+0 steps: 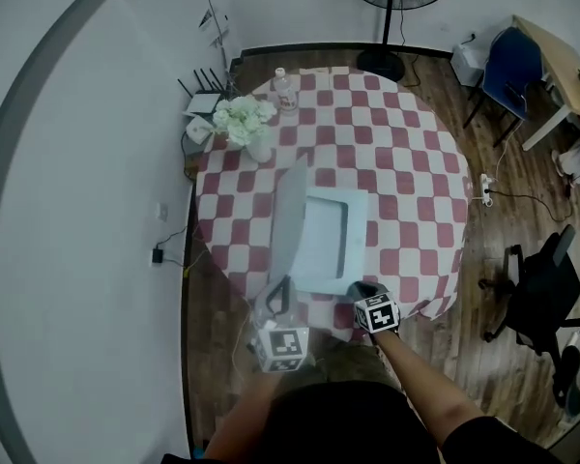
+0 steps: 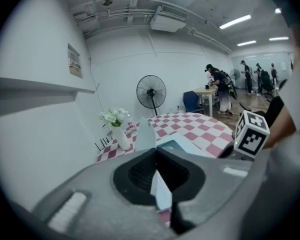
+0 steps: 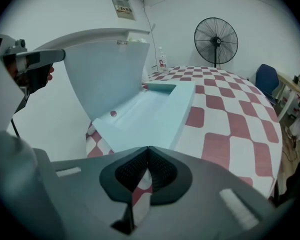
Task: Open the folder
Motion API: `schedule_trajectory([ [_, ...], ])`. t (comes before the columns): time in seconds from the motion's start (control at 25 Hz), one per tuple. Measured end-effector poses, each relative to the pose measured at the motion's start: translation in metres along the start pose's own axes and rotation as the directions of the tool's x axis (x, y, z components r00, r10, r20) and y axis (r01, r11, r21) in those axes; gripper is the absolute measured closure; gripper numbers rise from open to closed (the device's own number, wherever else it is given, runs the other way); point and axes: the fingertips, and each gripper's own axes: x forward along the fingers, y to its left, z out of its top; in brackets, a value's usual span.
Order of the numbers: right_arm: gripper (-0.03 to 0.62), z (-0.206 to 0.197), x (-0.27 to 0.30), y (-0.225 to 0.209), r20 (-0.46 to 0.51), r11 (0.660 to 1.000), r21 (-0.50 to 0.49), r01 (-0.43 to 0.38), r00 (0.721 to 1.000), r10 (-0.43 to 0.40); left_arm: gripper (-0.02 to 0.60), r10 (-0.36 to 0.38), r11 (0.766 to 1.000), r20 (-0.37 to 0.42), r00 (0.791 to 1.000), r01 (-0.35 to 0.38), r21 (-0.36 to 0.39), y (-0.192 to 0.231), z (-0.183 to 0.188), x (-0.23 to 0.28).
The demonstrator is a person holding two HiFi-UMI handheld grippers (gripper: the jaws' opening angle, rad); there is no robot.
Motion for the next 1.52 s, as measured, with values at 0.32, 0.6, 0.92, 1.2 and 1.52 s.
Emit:
schedule_trajectory([
  [0.32,0.594,0.038,0.007,0.016,0.038,0.998,-0.007,-0.062,0.997,0.062,0.578,0.235,0.949,-0.050,0.971,-0.240,-0.204,0.082,-0.030,-0.015],
  [0.6,0.592,0.062,0.032,0.047,0.021,0.997,-0.057,-0.055,0.998,0.056,0.578,0.267,0.881,-0.062,0.962,-0.269,-0.389,0.152,-0.057,-0.020],
  [0.92,0.592,0.044,0.054,0.048,-0.044,0.996,0.015,0.083,0.996,-0.082,0.578,0.230,0.862,-0.113,0.967,-0.257,-0.438,0.223,-0.115,-0.015],
  [1.2,0.592,0.048,0.060,0.054,-0.065,0.971,-0.033,0.238,0.969,-0.239,0.575,0.229,0.887,-0.191,0.954,-0.286,-0.362,0.264,-0.173,0.000],
  [1.52,0.592,0.053,0.062,0.047,-0.051,0.947,0.039,0.319,0.947,-0.317,0.573,0.178,0.838,-0.267,0.947,-0.288,-0.464,0.288,-0.222,0.008],
])
